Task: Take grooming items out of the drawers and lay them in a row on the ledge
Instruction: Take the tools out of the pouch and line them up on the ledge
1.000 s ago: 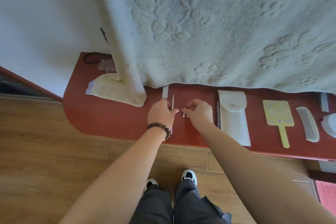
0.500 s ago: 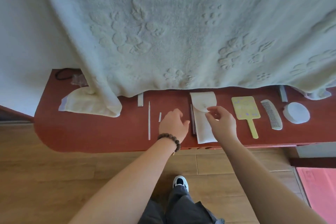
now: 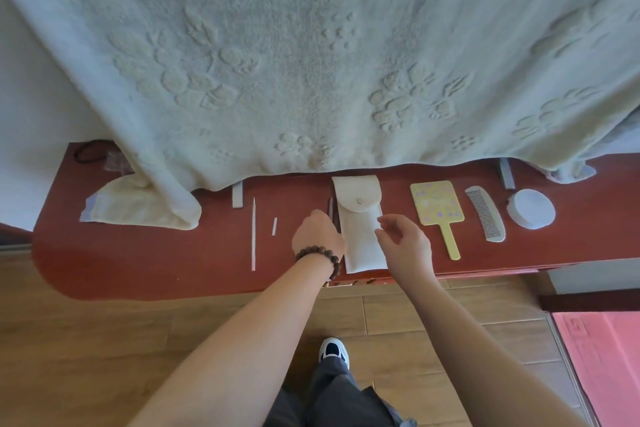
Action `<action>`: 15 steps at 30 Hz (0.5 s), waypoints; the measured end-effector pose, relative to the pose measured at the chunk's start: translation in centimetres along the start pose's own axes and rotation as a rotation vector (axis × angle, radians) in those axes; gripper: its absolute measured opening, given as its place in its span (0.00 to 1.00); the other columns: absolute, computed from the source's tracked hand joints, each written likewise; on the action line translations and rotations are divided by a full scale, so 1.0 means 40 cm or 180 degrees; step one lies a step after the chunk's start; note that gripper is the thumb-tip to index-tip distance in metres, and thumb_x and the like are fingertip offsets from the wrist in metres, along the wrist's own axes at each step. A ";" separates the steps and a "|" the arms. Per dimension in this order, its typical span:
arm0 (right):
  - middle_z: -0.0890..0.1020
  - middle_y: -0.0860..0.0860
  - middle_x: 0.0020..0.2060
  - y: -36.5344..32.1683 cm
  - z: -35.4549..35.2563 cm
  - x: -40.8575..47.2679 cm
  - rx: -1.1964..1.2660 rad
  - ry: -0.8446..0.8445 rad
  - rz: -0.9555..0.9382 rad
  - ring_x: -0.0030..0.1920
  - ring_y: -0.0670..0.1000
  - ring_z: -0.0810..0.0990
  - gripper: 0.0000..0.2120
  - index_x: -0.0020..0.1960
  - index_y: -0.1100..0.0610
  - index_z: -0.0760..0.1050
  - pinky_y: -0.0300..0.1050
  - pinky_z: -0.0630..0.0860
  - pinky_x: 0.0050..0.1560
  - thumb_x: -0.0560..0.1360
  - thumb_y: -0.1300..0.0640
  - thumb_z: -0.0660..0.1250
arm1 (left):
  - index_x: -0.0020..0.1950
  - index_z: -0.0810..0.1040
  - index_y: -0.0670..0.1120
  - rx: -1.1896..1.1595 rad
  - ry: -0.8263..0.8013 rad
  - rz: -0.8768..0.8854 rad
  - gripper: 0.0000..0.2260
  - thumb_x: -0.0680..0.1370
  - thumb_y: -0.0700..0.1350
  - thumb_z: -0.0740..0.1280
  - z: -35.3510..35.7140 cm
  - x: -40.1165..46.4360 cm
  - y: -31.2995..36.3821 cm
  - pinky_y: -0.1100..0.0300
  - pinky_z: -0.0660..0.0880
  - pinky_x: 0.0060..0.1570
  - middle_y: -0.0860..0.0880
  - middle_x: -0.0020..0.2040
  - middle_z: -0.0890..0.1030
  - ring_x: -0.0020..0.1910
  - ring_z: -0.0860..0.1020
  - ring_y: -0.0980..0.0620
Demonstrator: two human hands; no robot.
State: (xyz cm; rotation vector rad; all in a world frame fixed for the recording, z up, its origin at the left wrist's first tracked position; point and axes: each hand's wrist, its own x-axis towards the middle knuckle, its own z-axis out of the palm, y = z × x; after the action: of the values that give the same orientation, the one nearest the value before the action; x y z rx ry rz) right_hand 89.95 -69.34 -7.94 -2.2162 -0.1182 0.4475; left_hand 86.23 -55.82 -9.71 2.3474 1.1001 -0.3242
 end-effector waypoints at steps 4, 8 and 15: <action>0.80 0.48 0.50 -0.016 0.006 -0.005 0.0071 -0.0070 -0.0065 0.47 0.42 0.76 0.10 0.57 0.53 0.76 0.28 0.68 0.40 0.76 0.58 0.66 | 0.53 0.72 0.40 -0.0269 -0.0078 0.0166 0.09 0.78 0.45 0.63 -0.019 -0.006 -0.015 0.56 0.74 0.43 0.44 0.50 0.80 0.46 0.78 0.45; 0.80 0.47 0.50 -0.065 0.018 -0.011 0.0339 -0.0147 -0.0122 0.46 0.39 0.76 0.14 0.61 0.52 0.75 0.25 0.68 0.40 0.76 0.56 0.67 | 0.56 0.75 0.44 -0.1247 -0.0234 0.0693 0.10 0.75 0.44 0.66 -0.063 -0.042 -0.066 0.60 0.74 0.47 0.50 0.50 0.79 0.48 0.77 0.52; 0.85 0.53 0.51 -0.175 0.036 -0.022 0.1748 -0.1240 -0.0020 0.51 0.50 0.84 0.14 0.63 0.57 0.75 0.42 0.79 0.52 0.78 0.60 0.65 | 0.52 0.78 0.42 -0.2787 -0.1217 0.0656 0.05 0.77 0.37 0.66 -0.155 -0.105 -0.155 0.46 0.81 0.47 0.45 0.42 0.81 0.41 0.83 0.48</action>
State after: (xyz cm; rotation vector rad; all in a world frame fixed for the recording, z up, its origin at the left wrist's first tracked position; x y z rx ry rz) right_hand 89.10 -64.05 -3.16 -1.5739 -0.1840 0.8002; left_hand 78.73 -51.79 -4.97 1.5118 0.6177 -0.1531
